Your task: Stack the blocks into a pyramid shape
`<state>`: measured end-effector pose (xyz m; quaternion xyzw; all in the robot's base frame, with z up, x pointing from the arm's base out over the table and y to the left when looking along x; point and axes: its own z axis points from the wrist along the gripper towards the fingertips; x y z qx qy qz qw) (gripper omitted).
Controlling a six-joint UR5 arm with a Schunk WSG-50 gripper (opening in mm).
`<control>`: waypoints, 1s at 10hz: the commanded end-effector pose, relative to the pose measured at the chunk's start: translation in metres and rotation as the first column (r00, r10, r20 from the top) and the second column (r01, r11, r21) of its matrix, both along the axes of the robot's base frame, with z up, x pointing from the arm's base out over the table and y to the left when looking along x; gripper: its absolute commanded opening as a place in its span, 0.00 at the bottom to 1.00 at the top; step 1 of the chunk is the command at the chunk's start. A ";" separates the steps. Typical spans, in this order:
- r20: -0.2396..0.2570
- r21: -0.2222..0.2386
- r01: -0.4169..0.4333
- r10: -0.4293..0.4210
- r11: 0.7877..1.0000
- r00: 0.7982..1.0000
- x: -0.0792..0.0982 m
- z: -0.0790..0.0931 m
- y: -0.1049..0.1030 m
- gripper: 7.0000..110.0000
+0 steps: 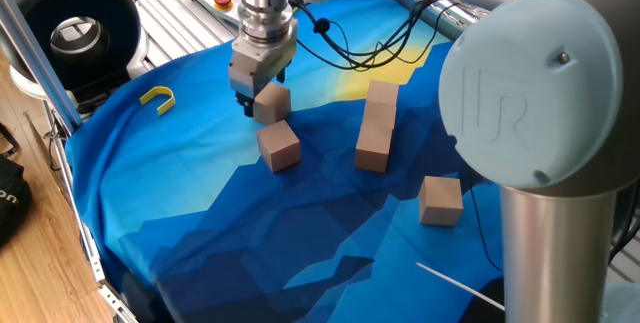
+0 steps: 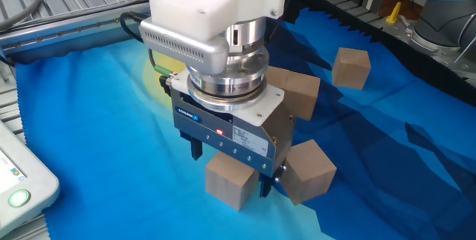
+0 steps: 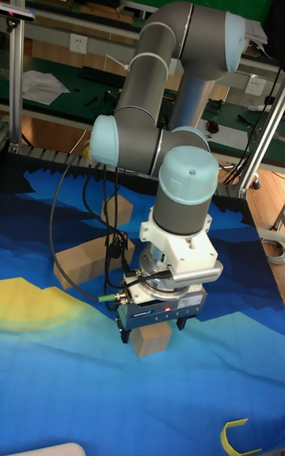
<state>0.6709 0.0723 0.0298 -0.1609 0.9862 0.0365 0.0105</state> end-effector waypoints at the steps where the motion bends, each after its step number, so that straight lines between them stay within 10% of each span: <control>1: -0.012 -0.010 0.084 -0.085 0.996 0.996 0.005 0.008 0.008 0.79; 2: -0.047 -0.021 0.122 -0.123 0.992 0.991 -0.001 0.010 0.013 0.79; 4: -0.059 0.103 0.171 -0.166 0.980 0.984 0.001 0.014 0.048 0.79; 10: -0.060 -0.005 0.189 -0.189 0.982 0.980 0.000 0.004 0.034 0.79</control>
